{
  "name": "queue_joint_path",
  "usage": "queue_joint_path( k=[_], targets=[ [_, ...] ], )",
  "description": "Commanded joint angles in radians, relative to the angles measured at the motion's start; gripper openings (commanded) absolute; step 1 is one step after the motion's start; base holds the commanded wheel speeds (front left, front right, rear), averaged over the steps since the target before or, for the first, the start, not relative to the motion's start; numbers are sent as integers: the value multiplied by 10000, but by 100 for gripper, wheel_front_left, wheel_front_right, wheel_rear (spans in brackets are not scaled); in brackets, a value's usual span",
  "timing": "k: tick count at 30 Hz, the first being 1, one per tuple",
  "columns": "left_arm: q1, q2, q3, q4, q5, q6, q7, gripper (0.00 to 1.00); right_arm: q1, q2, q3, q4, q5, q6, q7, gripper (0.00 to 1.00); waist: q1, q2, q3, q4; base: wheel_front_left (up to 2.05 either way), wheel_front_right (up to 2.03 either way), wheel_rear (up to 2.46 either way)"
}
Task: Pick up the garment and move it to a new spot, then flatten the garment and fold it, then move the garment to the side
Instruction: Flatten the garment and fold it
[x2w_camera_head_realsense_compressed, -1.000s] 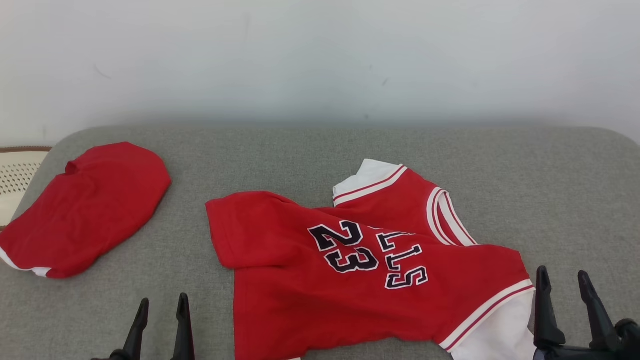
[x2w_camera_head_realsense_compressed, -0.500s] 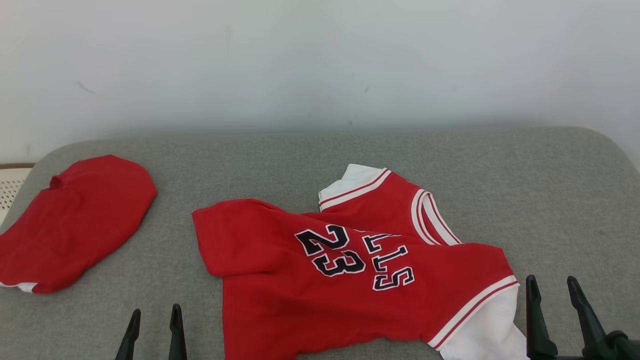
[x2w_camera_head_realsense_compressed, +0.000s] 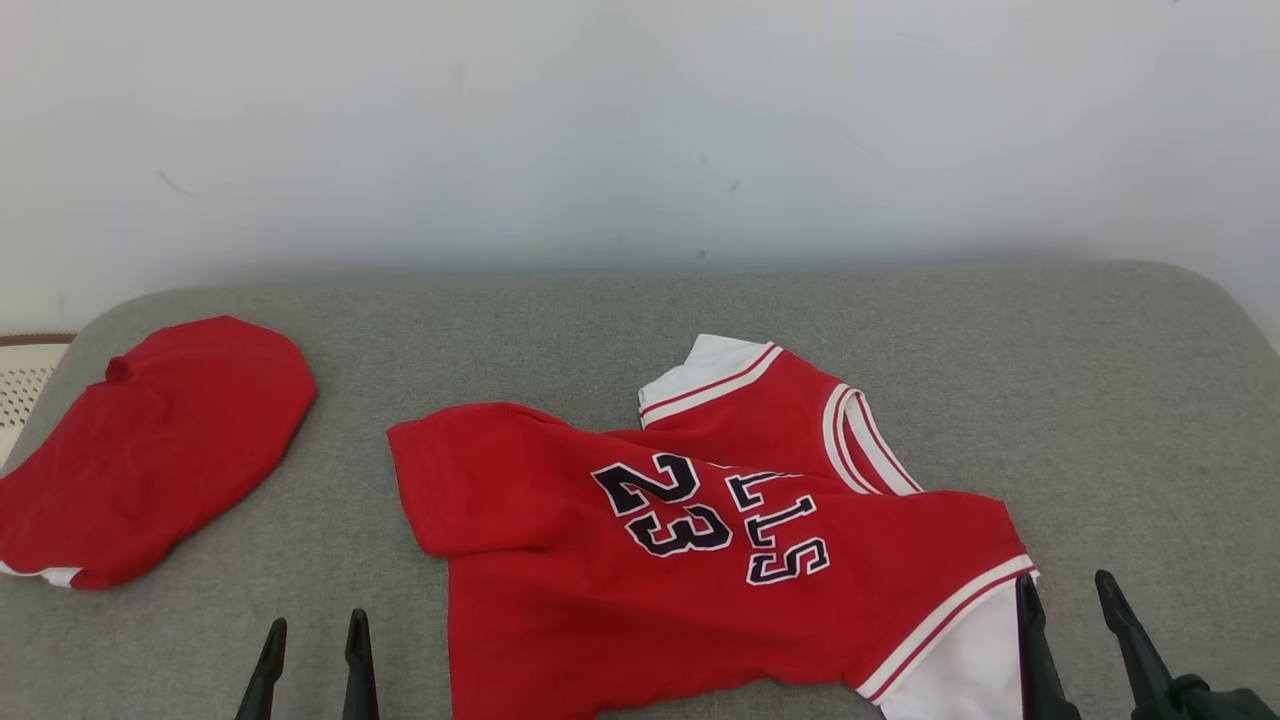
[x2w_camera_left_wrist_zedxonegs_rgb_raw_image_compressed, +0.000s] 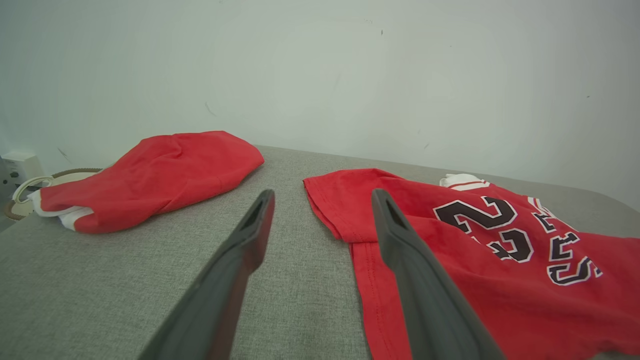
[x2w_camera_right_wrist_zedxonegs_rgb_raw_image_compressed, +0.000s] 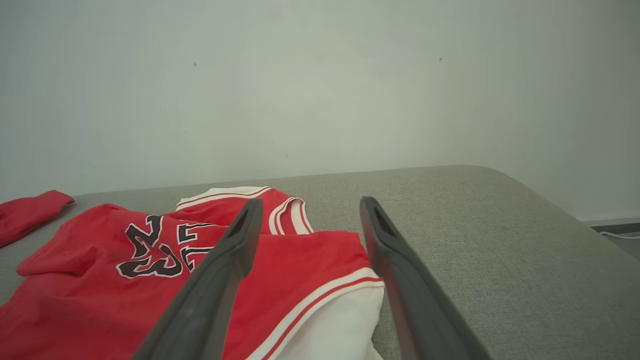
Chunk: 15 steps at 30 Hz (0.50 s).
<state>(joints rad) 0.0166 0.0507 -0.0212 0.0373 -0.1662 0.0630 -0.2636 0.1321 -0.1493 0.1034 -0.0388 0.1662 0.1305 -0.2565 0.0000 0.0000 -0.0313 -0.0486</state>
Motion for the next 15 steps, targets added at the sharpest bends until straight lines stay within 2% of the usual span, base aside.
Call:
queue_joint_path(
  k=[1,15],
  targets=[
    [121,3,-22,41,106,-18,-14,100,-89,20,40,57,-30,5,-65,100,0,0,-12,24,0,0,0],
    [101,65,-104,36,404,-62,-14,100,-204,-15,232,302,-39,5,-95,100,0,0,-49,83,0,0,0]
  ],
)
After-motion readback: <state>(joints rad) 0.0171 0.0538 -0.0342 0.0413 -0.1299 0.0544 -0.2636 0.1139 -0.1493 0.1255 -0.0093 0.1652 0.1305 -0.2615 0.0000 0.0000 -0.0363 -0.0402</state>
